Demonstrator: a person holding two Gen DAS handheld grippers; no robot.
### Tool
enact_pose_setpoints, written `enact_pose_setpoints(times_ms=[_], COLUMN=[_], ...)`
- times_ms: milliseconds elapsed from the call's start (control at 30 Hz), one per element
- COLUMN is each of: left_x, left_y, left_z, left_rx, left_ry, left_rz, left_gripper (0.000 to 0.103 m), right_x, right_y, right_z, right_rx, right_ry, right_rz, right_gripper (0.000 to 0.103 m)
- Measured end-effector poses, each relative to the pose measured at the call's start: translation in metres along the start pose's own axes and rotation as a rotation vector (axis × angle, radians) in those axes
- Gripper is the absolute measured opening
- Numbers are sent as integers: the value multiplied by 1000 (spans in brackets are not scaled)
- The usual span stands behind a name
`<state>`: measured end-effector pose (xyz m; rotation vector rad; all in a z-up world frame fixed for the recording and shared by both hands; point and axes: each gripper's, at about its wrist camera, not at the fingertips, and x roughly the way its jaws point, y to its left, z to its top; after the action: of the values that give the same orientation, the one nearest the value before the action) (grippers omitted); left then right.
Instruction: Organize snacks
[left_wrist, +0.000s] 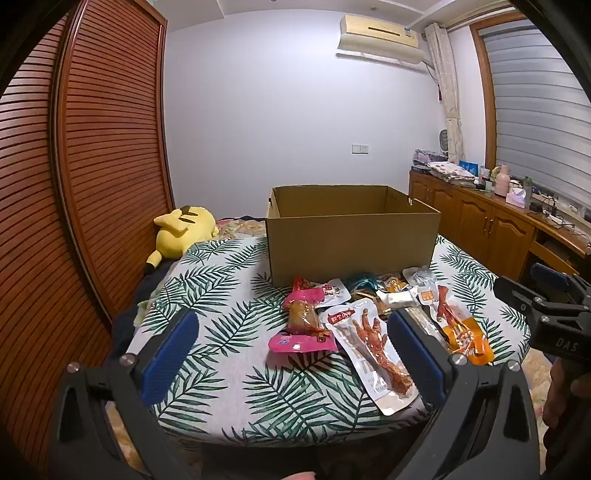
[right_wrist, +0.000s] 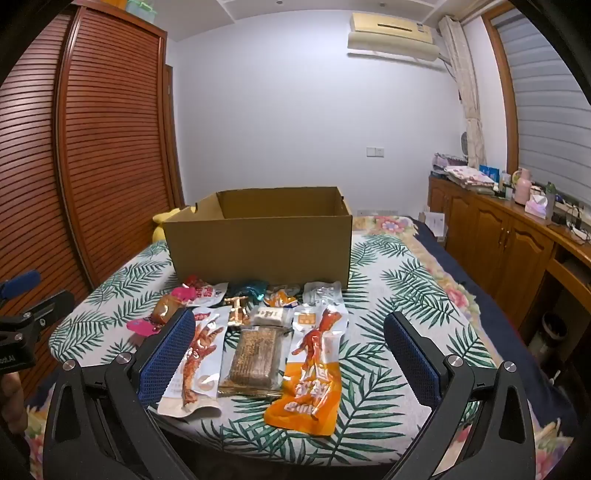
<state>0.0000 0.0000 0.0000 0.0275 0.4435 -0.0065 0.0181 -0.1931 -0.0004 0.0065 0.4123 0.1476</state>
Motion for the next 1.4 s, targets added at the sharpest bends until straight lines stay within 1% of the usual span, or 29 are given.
enact_pose_setpoints(times_ms=[700,933,1100,1233,1400], left_x=[0,4,17,35,58], left_y=[0,1,-2,-9,-17], left_z=[0,-1,-4,-12,-17], left_rx=[-1,-1,-3,1,1], left_ry=[-1,13,45,76,129], left_rz=[-1,-6,-23,-37,-90], left_gripper=[103,103,103,103,102], right_x=[3,2,4,16,33], right_y=[0,0,-9,-16,-27], right_z=[-1,-2,-5,-12,-19], right_rx=[-1,-2,-1,-14,-19], right_ry=[-1,5,21,52,94], right_rz=[-1,-2,-8,-14,-4], right_gripper=[103,103,103,103,102])
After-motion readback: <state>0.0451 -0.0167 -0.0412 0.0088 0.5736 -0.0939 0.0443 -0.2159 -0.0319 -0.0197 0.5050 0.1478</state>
